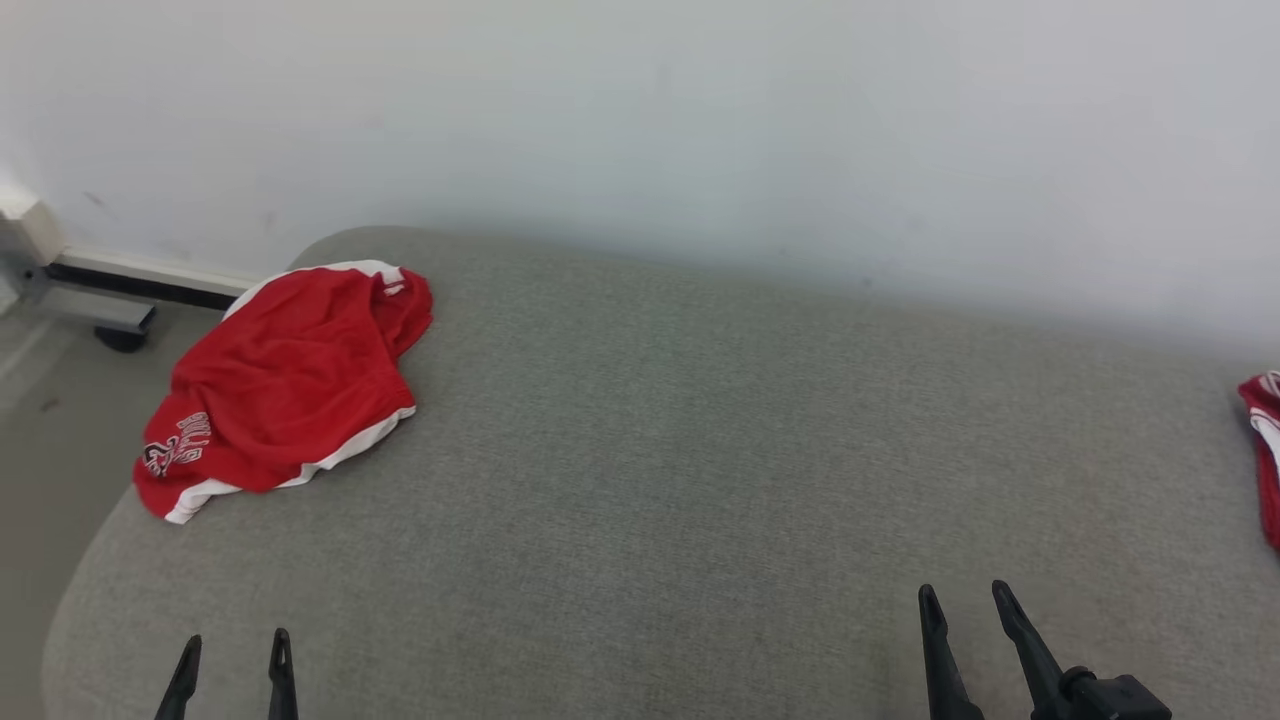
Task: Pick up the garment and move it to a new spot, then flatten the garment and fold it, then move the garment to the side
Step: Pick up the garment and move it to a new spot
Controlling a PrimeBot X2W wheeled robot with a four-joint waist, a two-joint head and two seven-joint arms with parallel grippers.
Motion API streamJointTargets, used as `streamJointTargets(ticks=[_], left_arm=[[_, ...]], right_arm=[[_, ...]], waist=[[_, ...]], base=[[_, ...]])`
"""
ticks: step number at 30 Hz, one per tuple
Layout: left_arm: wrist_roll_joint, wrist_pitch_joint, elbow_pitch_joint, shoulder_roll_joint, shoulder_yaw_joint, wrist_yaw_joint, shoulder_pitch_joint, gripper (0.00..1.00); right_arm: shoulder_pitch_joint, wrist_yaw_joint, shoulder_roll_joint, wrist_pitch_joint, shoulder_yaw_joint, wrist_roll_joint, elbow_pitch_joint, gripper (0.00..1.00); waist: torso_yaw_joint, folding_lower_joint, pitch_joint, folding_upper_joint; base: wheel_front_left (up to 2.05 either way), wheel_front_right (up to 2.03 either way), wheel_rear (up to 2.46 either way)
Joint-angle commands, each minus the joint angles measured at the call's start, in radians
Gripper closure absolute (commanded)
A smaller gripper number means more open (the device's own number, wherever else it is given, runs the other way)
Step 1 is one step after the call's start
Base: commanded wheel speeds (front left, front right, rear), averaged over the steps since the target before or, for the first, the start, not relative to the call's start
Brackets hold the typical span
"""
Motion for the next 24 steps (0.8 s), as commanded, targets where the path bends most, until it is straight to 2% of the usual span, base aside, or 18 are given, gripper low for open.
streamJointTargets(ticks=[1, 12, 24], left_arm=[[-0.004, -0.001, 0.003, 0.005, 0.003, 0.005, 0.012, 0.00], [-0.018, 0.007, 0.001, 0.020, 0.022, 0.033, 0.015, 0.00], [-0.034, 0.008, -0.002, 0.026, 0.024, 0.050, 0.010, 0.00]], right_arm=[[0.009, -0.003, 0.003, -0.004, -0.001, 0.008, -0.001, 0.00], [0.011, -0.003, 0.003, -0.004, 0.000, 0.010, 0.003, 0.00], [0.000, -0.003, 0.003, -0.004, 0.007, 0.001, 0.007, 0.00]], waist=[[0.063, -0.0001, 0.000, 0.0000], [0.166, -0.0001, 0.000, 0.0000], [0.212, -0.0001, 0.012, 0.0000]], base=[[0.00, 0.00, 0.00], [0.00, 0.00, 0.00], [0.00, 0.00, 0.00]])
